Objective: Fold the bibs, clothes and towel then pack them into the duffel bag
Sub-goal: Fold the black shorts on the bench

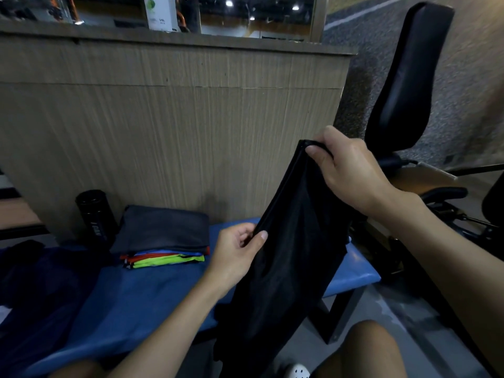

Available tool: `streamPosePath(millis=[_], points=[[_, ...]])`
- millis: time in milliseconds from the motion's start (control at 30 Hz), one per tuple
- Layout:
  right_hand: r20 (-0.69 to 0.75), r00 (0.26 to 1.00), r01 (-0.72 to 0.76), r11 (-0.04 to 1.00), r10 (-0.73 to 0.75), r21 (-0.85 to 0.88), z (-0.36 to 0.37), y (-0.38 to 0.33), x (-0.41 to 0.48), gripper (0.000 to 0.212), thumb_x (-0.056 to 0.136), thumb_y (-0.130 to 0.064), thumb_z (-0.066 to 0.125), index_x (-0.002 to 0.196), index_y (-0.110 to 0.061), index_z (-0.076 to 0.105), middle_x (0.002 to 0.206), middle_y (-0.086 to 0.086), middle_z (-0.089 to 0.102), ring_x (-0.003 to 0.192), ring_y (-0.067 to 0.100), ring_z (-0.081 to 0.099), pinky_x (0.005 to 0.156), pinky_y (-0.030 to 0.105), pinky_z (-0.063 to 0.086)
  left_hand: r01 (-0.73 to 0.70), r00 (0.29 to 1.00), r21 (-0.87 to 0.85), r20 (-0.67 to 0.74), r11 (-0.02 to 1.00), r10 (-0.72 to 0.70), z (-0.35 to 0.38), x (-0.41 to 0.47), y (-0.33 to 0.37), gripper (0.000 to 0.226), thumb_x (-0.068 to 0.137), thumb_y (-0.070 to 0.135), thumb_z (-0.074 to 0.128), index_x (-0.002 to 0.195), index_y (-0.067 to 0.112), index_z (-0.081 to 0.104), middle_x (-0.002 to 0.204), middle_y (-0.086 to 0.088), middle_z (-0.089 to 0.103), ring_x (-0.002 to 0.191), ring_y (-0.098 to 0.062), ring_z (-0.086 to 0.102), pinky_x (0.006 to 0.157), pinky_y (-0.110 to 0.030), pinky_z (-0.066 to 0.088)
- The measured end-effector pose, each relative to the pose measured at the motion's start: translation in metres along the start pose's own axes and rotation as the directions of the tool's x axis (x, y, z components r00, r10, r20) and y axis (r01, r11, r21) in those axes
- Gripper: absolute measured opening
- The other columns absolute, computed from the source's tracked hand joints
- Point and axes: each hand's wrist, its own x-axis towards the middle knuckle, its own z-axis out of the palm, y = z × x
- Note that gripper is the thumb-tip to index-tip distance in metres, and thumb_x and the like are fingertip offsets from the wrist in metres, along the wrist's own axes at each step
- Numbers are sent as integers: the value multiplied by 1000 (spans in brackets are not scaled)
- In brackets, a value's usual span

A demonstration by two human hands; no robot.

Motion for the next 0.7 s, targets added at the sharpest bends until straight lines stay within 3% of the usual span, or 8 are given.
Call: streamPosePath(millis=[133, 300, 367, 567, 633, 700], points=[[-59, 997, -37, 998, 40, 45, 7, 21, 0, 19, 100, -33, 50, 95, -15, 51, 74, 3, 61, 72, 30, 59, 69, 53, 50, 36, 998, 58, -59, 998, -32, -7, -5, -23, 17, 98, 21, 61, 91, 9, 72, 89, -9, 74, 89, -28, 70, 82, -43, 56], [-113, 985, -124, 989, 133, 77, 19, 41, -9, 20, 100, -29, 50, 92, -10, 50, 70, 6, 56, 68, 30, 54, 64, 47, 47, -50, 970, 172, -227, 984, 89, -9, 5, -26, 15, 99, 20, 58, 86, 14, 62, 73, -2, 62, 67, -4, 54, 67, -24, 45], [-142, 974, -160, 981, 174, 108, 22, 47, -11, 22, 101, -25, 50, 91, -6, 51, 71, 6, 55, 70, 26, 53, 64, 42, 42, -79, 957, 256, -250, 963, 145, -14, 14, -18, 14, 99, 20, 58, 85, 17, 59, 71, 2, 59, 64, -2, 50, 63, -21, 42], [-212, 932, -255, 947, 294, 195, 31, 61, -12, 22, 101, -22, 50, 88, -4, 52, 70, -7, 48, 65, 1, 46, 58, 28, 28, -145, 964, 475, -128, 868, 231, -43, 45, 28, 7, 95, 22, 64, 88, 21, 65, 83, 10, 69, 84, -5, 65, 76, -24, 48], [-228, 914, -288, 933, 335, 217, 35, 66, -10, 17, 100, -20, 51, 89, -8, 53, 70, -11, 47, 66, 1, 47, 60, 23, 26, -218, 952, 672, -13, 708, 305, -52, 54, 55, 4, 95, 25, 63, 94, 22, 66, 89, 6, 71, 89, -12, 66, 79, -29, 51], [-240, 896, -316, 916, 374, 249, 39, 72, -9, 16, 100, -19, 52, 88, -9, 53, 69, -10, 48, 71, 12, 47, 62, 23, 27, -272, 921, 866, 108, 419, 374, -52, 61, 83, 16, 96, 29, 60, 105, 18, 66, 97, -3, 71, 92, -26, 66, 78, -40, 53]])
